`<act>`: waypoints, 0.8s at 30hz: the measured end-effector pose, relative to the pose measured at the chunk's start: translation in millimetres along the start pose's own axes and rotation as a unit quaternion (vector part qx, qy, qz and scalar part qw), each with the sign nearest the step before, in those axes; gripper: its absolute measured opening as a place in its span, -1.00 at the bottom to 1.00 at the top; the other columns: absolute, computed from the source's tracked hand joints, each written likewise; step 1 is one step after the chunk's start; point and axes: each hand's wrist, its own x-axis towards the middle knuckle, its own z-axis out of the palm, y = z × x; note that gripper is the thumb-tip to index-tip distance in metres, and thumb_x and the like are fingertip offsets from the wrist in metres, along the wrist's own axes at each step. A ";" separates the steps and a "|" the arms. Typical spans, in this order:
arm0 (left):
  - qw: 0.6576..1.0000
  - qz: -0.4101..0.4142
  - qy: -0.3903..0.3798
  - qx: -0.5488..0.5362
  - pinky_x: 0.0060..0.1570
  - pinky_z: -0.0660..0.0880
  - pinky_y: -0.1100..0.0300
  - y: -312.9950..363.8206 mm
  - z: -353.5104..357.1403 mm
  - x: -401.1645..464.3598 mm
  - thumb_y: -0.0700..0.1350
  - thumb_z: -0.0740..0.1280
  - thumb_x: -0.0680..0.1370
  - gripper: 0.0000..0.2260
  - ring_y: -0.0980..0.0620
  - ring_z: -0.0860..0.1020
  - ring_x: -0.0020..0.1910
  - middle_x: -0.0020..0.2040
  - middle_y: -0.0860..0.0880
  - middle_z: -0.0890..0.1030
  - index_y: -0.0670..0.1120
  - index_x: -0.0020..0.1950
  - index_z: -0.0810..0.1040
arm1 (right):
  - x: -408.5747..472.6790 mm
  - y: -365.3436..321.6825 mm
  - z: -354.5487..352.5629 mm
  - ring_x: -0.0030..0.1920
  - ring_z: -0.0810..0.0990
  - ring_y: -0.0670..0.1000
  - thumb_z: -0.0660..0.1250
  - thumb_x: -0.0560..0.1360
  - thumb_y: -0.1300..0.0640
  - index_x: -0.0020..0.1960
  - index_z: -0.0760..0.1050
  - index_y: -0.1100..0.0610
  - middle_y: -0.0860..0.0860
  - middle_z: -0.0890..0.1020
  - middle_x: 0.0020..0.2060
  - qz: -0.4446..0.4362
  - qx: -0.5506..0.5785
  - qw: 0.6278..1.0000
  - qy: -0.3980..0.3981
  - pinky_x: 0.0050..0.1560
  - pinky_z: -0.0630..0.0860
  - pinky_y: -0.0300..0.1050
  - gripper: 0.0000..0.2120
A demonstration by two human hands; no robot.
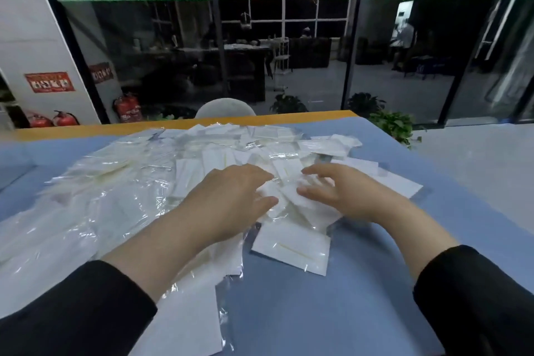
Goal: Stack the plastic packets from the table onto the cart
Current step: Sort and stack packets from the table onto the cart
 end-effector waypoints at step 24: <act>0.986 -0.052 0.092 -0.132 0.33 0.15 0.32 -39.7 26.8 7.7 0.23 0.12 0.65 -0.54 0.22 0.31 0.42 0.52 0.30 0.32 0.22 0.56 0.29 | 64.9 -30.4 13.2 -0.21 0.56 -0.03 0.33 0.52 -0.29 0.11 0.46 0.03 -0.02 0.61 -0.12 0.129 0.037 0.989 0.066 -0.32 0.40 -0.16 -0.59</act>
